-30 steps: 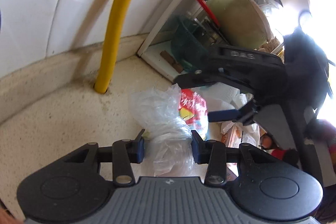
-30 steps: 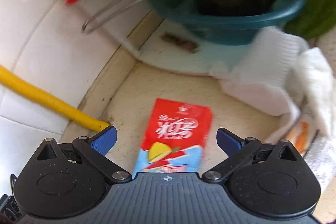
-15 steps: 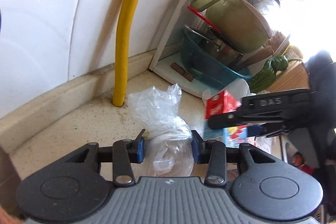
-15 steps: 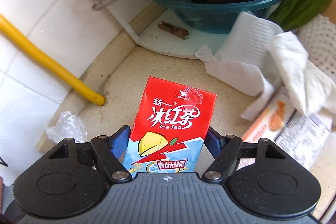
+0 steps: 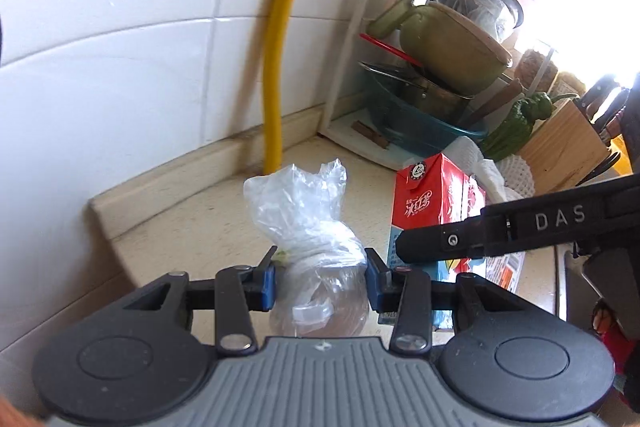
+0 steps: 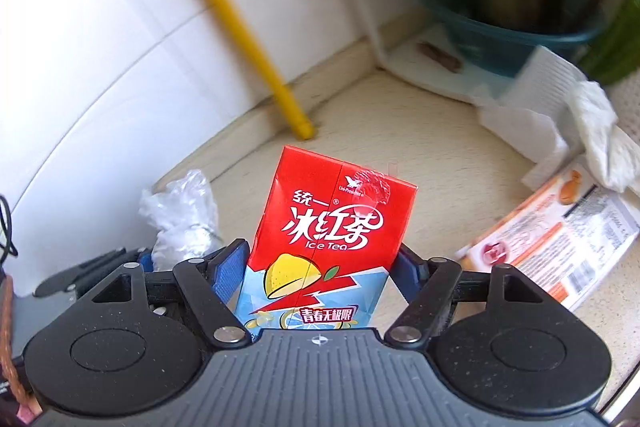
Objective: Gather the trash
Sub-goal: 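Carry the bag and carton with both tools down to the black bin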
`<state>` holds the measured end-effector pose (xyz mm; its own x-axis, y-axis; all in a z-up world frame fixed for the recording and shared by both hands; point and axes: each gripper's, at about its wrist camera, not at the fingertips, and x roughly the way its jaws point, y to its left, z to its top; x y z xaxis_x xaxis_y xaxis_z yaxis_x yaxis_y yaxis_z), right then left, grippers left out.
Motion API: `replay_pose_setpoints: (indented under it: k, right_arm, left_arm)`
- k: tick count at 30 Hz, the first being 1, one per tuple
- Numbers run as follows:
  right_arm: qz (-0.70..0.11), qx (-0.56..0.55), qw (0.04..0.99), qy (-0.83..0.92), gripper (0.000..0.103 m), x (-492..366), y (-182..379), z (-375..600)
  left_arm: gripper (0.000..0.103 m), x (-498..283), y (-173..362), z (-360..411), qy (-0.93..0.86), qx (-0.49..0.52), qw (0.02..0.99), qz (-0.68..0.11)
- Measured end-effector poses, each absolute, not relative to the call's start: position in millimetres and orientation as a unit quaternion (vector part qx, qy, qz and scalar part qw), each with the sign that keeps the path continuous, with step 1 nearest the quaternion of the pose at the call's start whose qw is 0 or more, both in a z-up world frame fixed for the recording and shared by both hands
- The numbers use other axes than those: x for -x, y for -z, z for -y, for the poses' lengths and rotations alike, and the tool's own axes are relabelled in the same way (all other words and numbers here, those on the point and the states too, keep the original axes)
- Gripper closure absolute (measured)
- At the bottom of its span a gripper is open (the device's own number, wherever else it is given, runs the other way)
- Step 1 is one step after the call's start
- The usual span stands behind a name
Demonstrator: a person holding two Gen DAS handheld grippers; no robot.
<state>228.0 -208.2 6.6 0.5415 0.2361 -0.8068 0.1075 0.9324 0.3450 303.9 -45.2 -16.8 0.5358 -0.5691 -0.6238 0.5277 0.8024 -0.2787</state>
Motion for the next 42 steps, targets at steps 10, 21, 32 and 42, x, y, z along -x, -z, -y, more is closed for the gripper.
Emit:
replay_pose_setpoints:
  k: [10, 21, 32, 42]
  right_arm:
    - [-0.486, -0.143, 0.852, -0.131, 0.024, -205, -1, 144]
    - [-0.517, -0.127, 0.827, -0.182, 0.024, -206, 29, 98]
    - [-0.544, -0.112, 0.809, -0.193, 0.022, -227, 69, 71]
    - [-0.545, -0.116, 0.795, -0.239, 0.022, -252, 102, 27]
  left_arm:
    - [0.067, -254, 18, -7, 0.217, 0.018, 0.902, -0.374]
    - [0.067, -236, 38, -42, 0.149, 0.019, 0.904, -0.401]
    - [0.067, -255, 84, -57, 0.086, 0.02, 0.889, -0.45]
    - [0.062, -272, 137, -97, -0.009, 0.055, 0.863, -0.502]
